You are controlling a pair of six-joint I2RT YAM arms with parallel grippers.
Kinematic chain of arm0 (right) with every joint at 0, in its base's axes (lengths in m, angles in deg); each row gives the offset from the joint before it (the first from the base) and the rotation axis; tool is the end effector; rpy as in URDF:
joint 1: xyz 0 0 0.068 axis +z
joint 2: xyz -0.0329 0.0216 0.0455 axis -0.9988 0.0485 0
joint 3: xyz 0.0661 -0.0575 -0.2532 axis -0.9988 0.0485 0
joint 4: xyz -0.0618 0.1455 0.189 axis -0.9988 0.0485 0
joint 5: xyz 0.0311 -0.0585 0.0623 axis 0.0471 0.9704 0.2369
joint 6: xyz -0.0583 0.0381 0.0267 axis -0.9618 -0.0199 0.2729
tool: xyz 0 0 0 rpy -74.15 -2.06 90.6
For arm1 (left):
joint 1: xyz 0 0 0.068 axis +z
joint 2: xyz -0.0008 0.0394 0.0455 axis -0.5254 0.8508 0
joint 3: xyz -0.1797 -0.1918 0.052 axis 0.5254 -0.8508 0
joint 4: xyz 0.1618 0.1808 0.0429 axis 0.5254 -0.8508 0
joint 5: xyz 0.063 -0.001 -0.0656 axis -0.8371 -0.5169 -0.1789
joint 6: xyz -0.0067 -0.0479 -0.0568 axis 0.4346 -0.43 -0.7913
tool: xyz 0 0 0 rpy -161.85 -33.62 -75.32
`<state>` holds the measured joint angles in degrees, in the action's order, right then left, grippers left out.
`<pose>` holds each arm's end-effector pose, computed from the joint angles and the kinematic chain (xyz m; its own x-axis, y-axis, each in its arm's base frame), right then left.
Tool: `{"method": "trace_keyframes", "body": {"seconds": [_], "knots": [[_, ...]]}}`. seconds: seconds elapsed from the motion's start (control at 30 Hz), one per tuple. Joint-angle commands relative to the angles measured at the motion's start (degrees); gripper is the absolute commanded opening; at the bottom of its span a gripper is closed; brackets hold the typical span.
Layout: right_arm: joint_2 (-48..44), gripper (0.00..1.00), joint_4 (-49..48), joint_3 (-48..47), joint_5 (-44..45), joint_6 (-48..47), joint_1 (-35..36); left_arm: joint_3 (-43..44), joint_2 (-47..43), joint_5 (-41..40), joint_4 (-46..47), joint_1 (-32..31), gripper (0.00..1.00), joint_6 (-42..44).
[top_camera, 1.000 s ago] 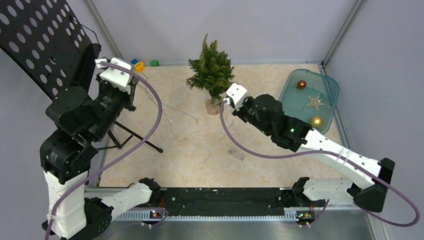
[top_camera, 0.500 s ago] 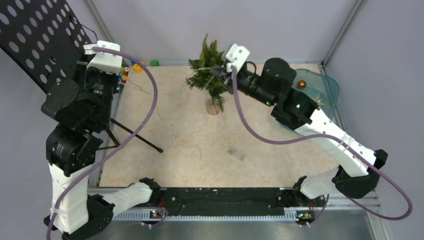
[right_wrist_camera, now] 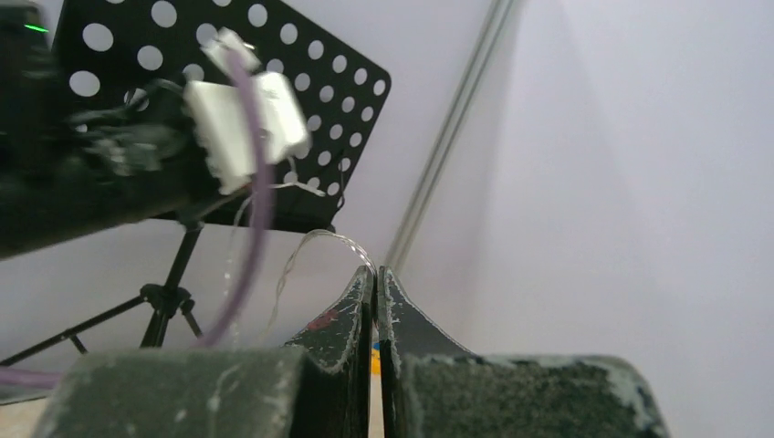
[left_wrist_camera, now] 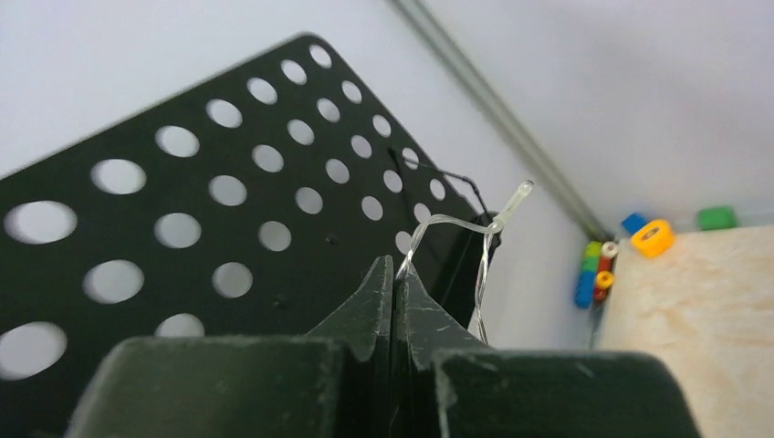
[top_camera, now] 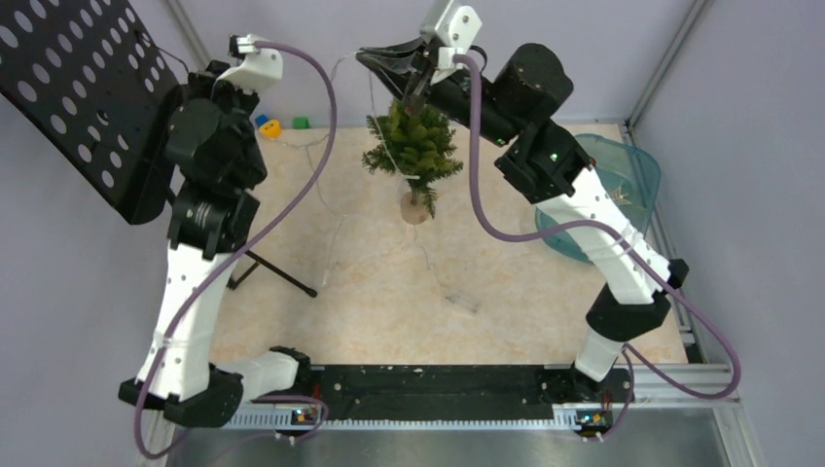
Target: Decorate the small christmas tree
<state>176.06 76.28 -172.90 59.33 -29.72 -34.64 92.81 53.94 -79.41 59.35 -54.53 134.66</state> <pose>0.1894 0.2731 0.6060 0.5123 0.1873 -0.8382 -0.7888 0.4887 -0.3729 0.1831 -0.0308 0.5666 -0.0707 0.6619 -0.7463 -0.4216 0.6582 0.6237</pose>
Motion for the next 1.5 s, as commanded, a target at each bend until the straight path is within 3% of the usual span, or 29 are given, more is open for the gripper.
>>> {"method": "trace_keyframes", "body": {"seconds": [0.0, 0.1, 0.13, 0.23, 0.3, 0.37, 0.57, 0.73, 0.8, 0.87, 0.93, 1.0, 1.1, 1.27, 1.37, 1.47], "knots": [[1.87, 0.00, -5.46, -1.42, -3.01, 3.89, -0.23, -0.27, 2.76, 6.61, 0.80, 12.22, 0.00, -5.48], [0.56, 0.00, -7.11, 2.71, -3.51, 5.76, -0.21, -3.39, 1.67, 10.40, -6.03, 16.80, 0.00, -11.46], [-0.05, 0.00, -8.09, 4.69, -3.64, 6.42, -0.26, -5.28, 0.44, 11.88, -9.05, 16.92, 0.09, -13.03], [-1.48, 0.00, -10.43, 10.07, -3.57, 8.47, -0.14, -8.91, -2.04, 19.47, -17.80, 16.94, 0.64, -18.00], [-1.52, 0.00, -11.97, 12.10, -2.89, 9.66, -0.15, -8.48, -2.79, 25.31, -24.93, 16.99, 0.77, -20.93], [-1.11, 0.00, -12.60, 13.74, -2.17, 10.50, 0.04, -8.23, -4.54, 31.56, -29.54, 17.02, 0.83, -23.05], [0.58, 0.00, -12.29, 15.62, 0.67, 10.51, 1.53, -5.15, -9.70, 45.17, -36.21, 17.03, 0.84, -29.04], [0.98, 0.00, -12.44, 15.63, 1.61, 11.19, 1.60, 1.18, -11.54, 60.17, -46.28, 17.03, 0.68, -32.08], [0.87, 0.00, -12.58, 15.99, 2.17, 11.40, 1.59, 2.49, -12.59, 68.40, -49.08, 17.03, 0.66, -34.03], [0.59, 0.00, -12.82, 16.34, 2.41, 11.86, 1.56, -0.06, -13.65, 77.44, -48.39, 17.03, 0.66, -38.01], [-0.15, 0.00, -13.78, 17.22, 3.00, 12.57, 1.57, -7.67, -14.47, 88.03, -44.00, 17.03, 0.66, -41.45], [-1.05, 0.00, -15.33, 18.51, 3.98, 13.48, 1.56, -16.34, -14.56, 93.56, -37.53, 16.95, 0.68, -44.06], [-1.64, 0.00, -15.69, 18.47, 5.67, 14.48, 1.60, -23.64, -12.46, 91.84, -32.00, 16.79, 0.69, -44.12], [-2.26, 0.00, -15.47, 19.12, 6.21, 14.21, 1.71, -23.32, -10.76, 87.81, -25.71, 16.33, 0.72, -43.91], [-3.16, 0.00, -16.13, 20.76, 5.60, 14.27, 1.77, -22.98, -10.27, 81.21, -19.38, 16.33, 0.77, -47.43], [-3.93, 0.00, -16.22, 21.63, 5.47, 14.22, 1.79, -23.47, -8.11, 82.35, -14.79, 16.33, 0.70, -50.89]]}}
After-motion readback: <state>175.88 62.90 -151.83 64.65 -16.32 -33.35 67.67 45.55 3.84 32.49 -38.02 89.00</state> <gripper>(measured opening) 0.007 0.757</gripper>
